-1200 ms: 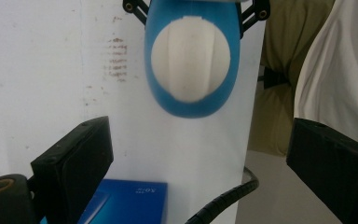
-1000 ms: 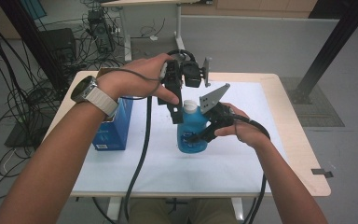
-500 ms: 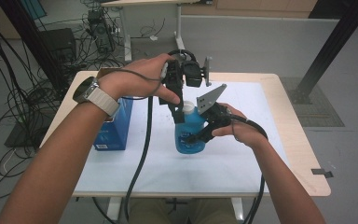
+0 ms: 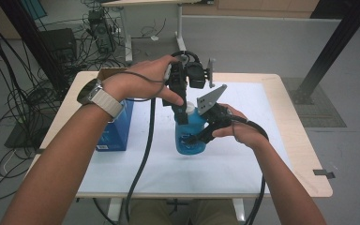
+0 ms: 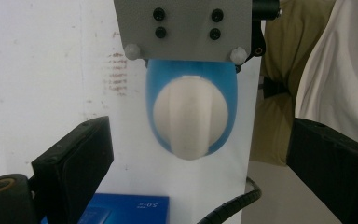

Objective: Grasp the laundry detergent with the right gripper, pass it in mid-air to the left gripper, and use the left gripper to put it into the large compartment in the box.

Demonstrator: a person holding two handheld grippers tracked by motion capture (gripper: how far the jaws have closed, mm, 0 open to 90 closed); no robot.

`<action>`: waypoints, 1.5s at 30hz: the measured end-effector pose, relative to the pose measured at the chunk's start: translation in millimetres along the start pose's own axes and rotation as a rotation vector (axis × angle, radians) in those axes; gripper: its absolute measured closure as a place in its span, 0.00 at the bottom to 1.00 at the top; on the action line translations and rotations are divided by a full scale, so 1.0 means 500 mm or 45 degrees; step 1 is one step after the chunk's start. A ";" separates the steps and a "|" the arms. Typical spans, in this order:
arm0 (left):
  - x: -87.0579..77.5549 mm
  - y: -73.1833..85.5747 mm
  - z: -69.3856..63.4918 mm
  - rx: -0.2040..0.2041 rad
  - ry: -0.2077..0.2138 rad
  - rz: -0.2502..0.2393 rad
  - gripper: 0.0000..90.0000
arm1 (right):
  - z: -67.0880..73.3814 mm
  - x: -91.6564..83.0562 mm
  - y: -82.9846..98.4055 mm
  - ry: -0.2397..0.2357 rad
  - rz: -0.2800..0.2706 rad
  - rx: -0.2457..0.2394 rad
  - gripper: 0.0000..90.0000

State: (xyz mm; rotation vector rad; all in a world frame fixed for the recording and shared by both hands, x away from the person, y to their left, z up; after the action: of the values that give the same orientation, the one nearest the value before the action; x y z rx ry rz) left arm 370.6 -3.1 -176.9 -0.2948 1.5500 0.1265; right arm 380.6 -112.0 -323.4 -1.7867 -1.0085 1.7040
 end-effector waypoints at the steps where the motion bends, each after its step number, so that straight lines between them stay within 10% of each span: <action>1: 0.000 0.000 0.000 0.000 0.000 0.000 0.09 | 0.001 -0.001 -0.001 0.001 0.000 0.000 0.48; 45: -0.002 0.001 -0.004 0.003 -0.001 0.004 0.09 | 0.002 -0.004 -0.002 0.004 -0.015 -0.004 0.48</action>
State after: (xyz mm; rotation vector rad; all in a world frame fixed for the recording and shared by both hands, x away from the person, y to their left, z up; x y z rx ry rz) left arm 368.6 -3.0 -176.1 -0.2904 1.5496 0.1267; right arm 379.5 -112.9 -321.5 -1.7813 -1.0192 1.6929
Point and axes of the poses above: each handheld gripper's, and its own axes: x roughly forward along the jaws, y roughly out of its underside, z roughly to its left, the point moved 2 cm from there along x, roughly forward along the jaws, and after that the axes turned 13 degrees about -x, right-handed, at the moved point
